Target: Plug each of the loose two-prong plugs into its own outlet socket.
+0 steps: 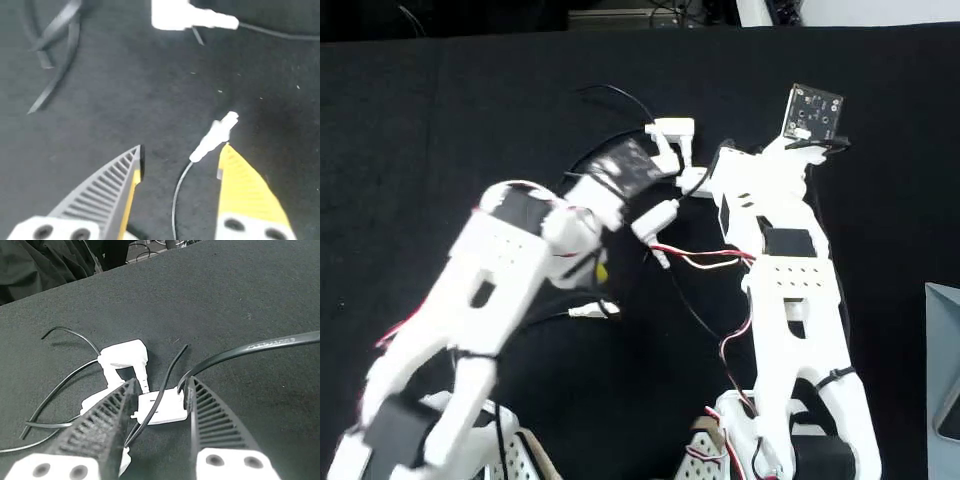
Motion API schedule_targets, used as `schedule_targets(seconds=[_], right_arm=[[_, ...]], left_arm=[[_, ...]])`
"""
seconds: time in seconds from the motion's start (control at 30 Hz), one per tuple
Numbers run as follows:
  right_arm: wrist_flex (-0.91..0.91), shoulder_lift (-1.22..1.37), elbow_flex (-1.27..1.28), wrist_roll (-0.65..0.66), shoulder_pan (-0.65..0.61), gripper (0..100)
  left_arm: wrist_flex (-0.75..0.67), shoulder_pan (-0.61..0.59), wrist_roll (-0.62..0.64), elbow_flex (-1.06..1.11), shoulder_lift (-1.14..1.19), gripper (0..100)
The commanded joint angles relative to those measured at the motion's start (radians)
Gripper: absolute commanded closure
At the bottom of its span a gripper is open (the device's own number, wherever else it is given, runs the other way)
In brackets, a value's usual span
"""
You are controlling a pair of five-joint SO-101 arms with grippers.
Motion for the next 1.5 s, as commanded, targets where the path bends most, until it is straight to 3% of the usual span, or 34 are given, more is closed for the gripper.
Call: schedule_targets(seconds=[0.0,0.37,0.6,0.8,0.93,1.1,1.47], right_arm=[[0.061,-0.035,-0.087,0.084,-0.031,85.0],[0.436,-0.025,-0.102,0.555,-0.368,84.9],[0.566,-0.022,-0.105,0.652,-0.560,84.8],[0.700,0.131,-0.226,0.678,-0.718,84.6],[0.758,0.277,-0.331,0.683,-0.795,84.6],[0.798,0.398,-0.404,0.744,-0.847,84.6],[0.801,0.564,-0.472,0.865,-0.832,84.9]], left_arm=[[0.029,-0.148,0.072,-0.007,-0.141,75],[0.072,-0.483,0.244,0.171,-0.477,75],[0.044,-0.691,0.293,0.433,-0.756,75],[-0.155,-0.828,0.354,0.733,-0.858,75],[-0.219,-0.928,0.358,0.792,-0.872,75],[-0.226,-0.944,0.391,0.820,-0.879,75],[-0.226,-0.944,0.393,0.828,-0.879,75]])
